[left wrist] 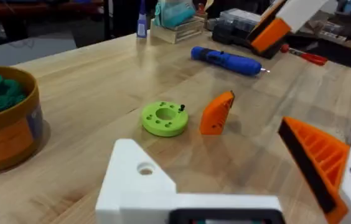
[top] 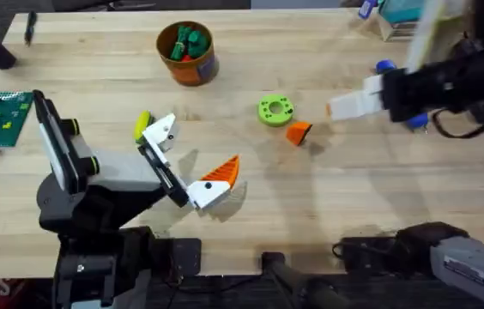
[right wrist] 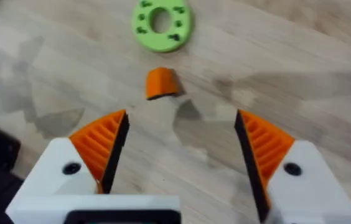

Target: Pick up the gripper from the table and insert it into the empty holder that is missing its gripper. Then pick up a screw, insert it into the mounting hole, and use the screwdriver to tighten it. Finally, clean up the table by picking up the vegetable and placing it into the bucket.

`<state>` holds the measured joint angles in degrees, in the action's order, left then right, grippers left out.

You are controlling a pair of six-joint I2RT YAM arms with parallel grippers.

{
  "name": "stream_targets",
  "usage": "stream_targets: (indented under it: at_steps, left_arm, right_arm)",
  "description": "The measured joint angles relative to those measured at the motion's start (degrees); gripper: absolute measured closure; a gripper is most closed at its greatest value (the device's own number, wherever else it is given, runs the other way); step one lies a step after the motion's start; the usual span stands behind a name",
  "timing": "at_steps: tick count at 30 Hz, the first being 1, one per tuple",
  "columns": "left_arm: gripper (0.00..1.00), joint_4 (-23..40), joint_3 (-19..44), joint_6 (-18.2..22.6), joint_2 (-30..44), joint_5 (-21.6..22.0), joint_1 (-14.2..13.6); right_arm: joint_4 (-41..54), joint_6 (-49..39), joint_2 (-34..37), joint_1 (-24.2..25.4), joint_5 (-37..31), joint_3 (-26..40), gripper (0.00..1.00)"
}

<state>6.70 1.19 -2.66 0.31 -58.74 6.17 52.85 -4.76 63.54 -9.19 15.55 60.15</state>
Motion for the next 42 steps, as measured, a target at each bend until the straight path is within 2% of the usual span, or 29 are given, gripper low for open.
stream_targets:
  at_steps: [10, 16, 19, 20, 23, 42]
  left_arm:
    - [0.015, 0.02, 0.00, 0.00, -0.02, -0.02, 0.00]
    - [0.015, 0.02, 0.00, 0.00, 0.00, -0.02, 0.00]
    - [0.015, 0.02, 0.00, 0.00, 0.00, -0.02, 0.00]
    - [0.016, 0.02, 0.00, 0.00, 0.00, -0.02, 0.00]
    - [0.016, 0.02, 0.00, 0.00, -0.02, -0.02, 0.00]
    - [0.015, 0.02, 0.00, 0.00, -0.02, -0.02, 0.00]
  right_arm:
    - [5.04, -7.89, 8.69, -11.06, 1.23, 6.24, 0.008]
    - [5.50, -14.36, 13.91, -14.59, -2.69, 6.32, 0.008]
    - [4.95, -17.06, 16.44, -15.36, -3.83, 6.32, 0.055]
    - [4.88, -17.81, 17.27, -15.45, -3.98, 6.32, 0.020]
    - [4.18, -18.92, 19.19, -15.54, -4.48, 6.32, 0.010]
    - [1.15, -19.73, 28.77, -15.54, -5.24, 6.32, 0.038]
